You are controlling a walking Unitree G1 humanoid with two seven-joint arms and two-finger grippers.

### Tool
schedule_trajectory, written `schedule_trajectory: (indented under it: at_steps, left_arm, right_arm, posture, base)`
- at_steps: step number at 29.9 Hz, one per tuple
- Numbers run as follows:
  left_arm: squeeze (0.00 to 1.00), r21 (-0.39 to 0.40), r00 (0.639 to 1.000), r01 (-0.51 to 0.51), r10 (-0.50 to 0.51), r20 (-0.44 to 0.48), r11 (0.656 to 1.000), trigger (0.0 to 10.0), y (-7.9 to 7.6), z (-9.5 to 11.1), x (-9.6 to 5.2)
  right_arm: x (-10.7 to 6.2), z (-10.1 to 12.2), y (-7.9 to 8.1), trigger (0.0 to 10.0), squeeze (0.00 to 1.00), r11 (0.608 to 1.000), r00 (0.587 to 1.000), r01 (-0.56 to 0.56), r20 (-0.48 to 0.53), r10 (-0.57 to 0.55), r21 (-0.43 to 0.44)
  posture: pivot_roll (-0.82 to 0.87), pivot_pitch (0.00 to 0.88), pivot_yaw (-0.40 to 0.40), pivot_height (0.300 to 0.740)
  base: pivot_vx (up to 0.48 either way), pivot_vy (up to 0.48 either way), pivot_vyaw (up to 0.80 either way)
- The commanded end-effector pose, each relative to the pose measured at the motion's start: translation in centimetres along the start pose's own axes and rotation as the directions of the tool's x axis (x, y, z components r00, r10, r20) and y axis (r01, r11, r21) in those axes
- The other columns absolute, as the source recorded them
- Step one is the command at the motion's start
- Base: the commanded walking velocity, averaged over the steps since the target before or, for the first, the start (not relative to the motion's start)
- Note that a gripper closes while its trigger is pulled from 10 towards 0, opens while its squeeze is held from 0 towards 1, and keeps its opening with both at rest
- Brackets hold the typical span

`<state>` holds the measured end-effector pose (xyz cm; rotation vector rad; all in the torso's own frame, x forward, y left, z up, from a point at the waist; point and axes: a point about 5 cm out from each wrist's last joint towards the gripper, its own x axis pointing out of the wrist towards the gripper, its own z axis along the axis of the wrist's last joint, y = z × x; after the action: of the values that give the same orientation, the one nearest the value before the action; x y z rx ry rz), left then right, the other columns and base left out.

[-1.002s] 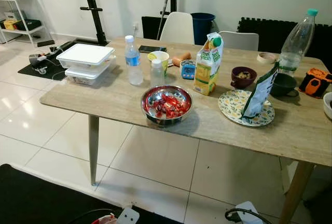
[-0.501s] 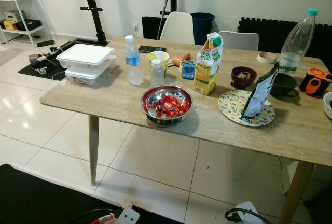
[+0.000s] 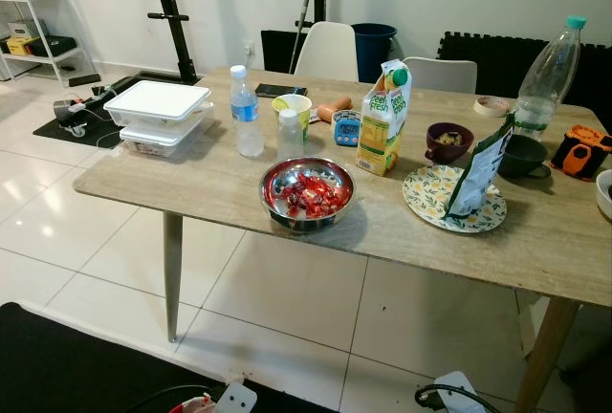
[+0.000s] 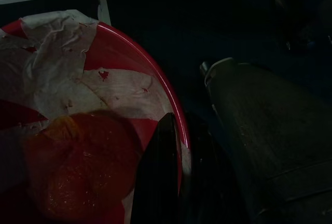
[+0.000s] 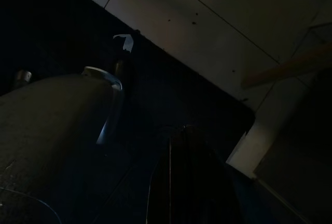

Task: Restocking fridge

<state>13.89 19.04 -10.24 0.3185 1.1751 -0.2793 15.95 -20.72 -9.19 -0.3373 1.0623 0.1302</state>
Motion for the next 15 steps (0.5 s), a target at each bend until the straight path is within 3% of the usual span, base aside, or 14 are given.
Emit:
schedule_trajectory:
  at_steps: [1,15]
  left_arm:
    - [0.0,0.008,1.0,0.004,-0.004,-0.004,1.0,10.0,-0.27,-0.26,0.01]
    - [0.0,0.016,1.0,0.002,-0.002,-0.006,1.0,10.0,-0.17,-0.33,-0.01]
  right_arm:
    - [-0.06,-0.5,-0.02,10.0,0.0,1.0,1.0,-0.001,-0.019,0.0,-0.004]
    - [-0.08,-0.63,0.01,10.0,0.0,1.0,1.0,-0.001,-0.022,0.001,-0.014]
  posture:
    - [-0.07,0.004,-0.006,0.74]
    - [-0.07,0.0,-0.009,0.74]
  base:
    - [0.0,0.0,0.0]
    - [0.0,0.0,0.0]
